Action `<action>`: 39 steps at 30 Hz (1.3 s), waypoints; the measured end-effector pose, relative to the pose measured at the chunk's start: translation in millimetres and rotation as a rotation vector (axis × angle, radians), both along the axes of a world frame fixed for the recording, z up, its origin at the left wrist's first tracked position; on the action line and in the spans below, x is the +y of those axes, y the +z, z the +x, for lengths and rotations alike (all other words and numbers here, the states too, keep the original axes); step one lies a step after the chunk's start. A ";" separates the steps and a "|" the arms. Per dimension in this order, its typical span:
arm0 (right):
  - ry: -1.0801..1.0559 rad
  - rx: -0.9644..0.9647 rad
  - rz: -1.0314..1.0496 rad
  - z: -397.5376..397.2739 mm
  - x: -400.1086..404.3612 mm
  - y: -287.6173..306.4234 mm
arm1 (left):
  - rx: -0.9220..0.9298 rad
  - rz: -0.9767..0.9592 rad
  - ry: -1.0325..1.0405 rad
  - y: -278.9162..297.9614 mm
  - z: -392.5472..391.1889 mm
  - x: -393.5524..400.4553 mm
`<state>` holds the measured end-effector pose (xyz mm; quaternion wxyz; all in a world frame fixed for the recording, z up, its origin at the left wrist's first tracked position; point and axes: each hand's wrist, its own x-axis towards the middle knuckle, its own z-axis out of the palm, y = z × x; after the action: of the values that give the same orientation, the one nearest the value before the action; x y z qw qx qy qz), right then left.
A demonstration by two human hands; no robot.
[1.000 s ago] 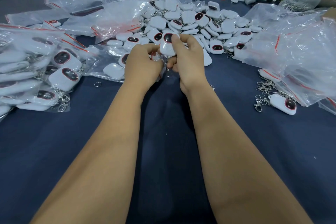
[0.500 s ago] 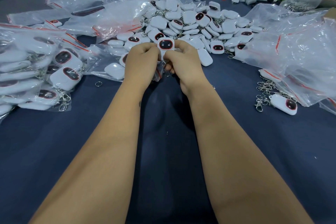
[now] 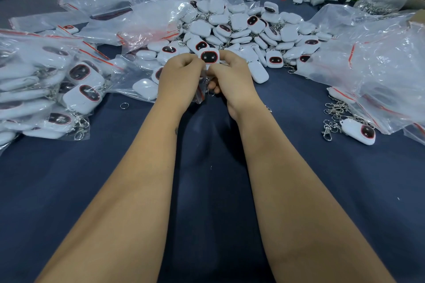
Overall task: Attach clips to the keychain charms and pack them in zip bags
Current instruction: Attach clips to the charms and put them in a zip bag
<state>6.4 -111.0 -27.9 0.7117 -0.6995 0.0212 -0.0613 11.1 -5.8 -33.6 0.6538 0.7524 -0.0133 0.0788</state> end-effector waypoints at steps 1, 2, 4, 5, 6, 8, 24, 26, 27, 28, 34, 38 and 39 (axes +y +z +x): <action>0.002 0.002 0.000 0.4 0.3 0.4 | -0.005 0.012 0.003 -0.3 0.2 0.2; 0.007 0.003 0.021 0.6 0.5 0.9 | -0.005 0.020 0.005 -0.5 0.2 0.3; 0.021 0.003 0.091 0.6 0.2 2.2 | 0.003 0.013 -0.001 0.0 -0.6 0.4; 0.025 0.001 0.111 0.3 -0.1 2.4 | 0.008 0.009 -0.002 0.3 -1.0 0.5; 0.026 -0.002 0.116 -0.2 -0.2 2.3 | 0.013 0.010 -0.001 0.5 -1.0 0.5; 0.028 -0.008 0.105 -1.1 -0.3 2.0 | 0.017 0.030 0.008 0.8 -0.8 0.6; 0.015 -0.012 0.067 0.6 1.1 -0.2 | -0.011 0.045 0.008 2.6 -3.0 0.1; 0.022 -0.002 0.084 0.9 1.1 0.2 | -0.010 0.058 0.020 2.1 -2.6 -0.2; 0.025 0.001 0.093 0.9 1.1 0.6 | -0.011 0.061 0.024 1.9 -2.5 -0.2; 0.027 0.000 0.101 0.9 1.2 0.8 | -0.013 0.059 0.024 1.9 -2.3 -0.1; 0.033 -0.022 0.128 1.2 0.6 -1.1 | -0.027 0.039 -0.004 4.4 -4.5 0.0; 0.005 0.007 0.148 3.7 -0.4 -1.8 | -0.039 0.024 -0.015 5.1 -5.5 0.0; 0.004 0.003 0.145 4.1 -0.6 -1.7 | -0.043 0.022 -0.015 5.6 -5.6 0.2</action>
<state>10.5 -111.6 -29.6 0.7606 -0.6462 0.0253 -0.0572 5.6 -5.6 -28.1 0.6456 0.7576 -0.0340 0.0899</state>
